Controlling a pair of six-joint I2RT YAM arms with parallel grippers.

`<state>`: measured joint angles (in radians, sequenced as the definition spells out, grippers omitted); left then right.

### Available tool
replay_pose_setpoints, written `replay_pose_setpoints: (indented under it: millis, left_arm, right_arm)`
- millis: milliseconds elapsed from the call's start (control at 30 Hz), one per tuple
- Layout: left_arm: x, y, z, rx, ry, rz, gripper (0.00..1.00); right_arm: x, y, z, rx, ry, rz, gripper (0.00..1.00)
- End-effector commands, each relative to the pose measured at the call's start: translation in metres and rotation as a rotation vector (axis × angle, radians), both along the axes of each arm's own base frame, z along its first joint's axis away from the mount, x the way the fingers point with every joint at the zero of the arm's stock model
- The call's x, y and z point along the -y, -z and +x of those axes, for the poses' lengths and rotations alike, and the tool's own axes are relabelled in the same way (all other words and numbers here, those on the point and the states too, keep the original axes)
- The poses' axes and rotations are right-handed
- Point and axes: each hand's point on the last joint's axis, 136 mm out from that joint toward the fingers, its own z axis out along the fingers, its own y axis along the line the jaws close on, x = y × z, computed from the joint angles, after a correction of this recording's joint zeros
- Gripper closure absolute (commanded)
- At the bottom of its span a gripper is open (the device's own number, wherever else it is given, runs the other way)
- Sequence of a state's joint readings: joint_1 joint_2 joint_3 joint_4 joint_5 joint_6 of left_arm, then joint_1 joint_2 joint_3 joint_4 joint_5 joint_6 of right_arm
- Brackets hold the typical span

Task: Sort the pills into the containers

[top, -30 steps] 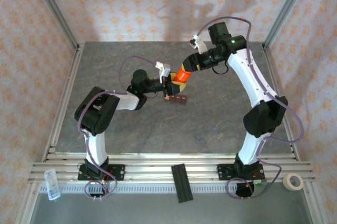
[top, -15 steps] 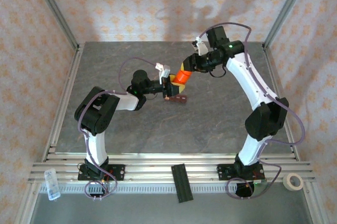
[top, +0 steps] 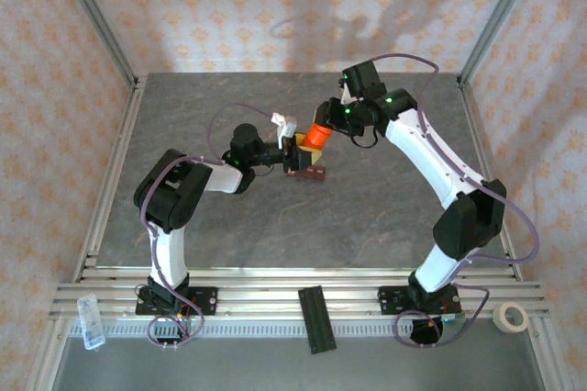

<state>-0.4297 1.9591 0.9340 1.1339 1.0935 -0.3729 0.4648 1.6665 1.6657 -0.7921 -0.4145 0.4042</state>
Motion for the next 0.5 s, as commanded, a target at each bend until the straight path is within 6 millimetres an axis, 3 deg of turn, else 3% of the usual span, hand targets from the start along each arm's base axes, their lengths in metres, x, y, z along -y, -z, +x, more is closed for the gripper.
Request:
replay_pose_setpoints:
  millis: [0, 133, 200, 300, 467]
  left_arm:
    - [0.005, -0.038, -0.004, 0.142, 0.019, -0.062, 1.0]
    - [0.004, -0.036, -0.005, 0.139, 0.019, -0.057, 1.0]
    - [0.004, -0.036, -0.005, 0.137, 0.021, -0.057, 1.0]
    - [0.004, -0.037, -0.005, 0.141, 0.022, -0.058, 1.0]
    - [0.005, -0.039, -0.006, 0.139, 0.029, -0.062, 1.0]
  right_arm:
    - [-0.007, -0.017, 0.003, 0.016, -0.019, 0.025, 0.52]
    - [0.001, -0.049, 0.009, 0.075, -0.065, 0.062, 0.28]
    - [0.006, -0.065, 0.008, 0.112, -0.1, 0.077, 0.21]
    - [0.006, -0.082, 0.002, 0.162, -0.209, 0.091, 0.19]
    - [0.008, -0.079, -0.009, 0.196, -0.434, 0.049, 0.2]
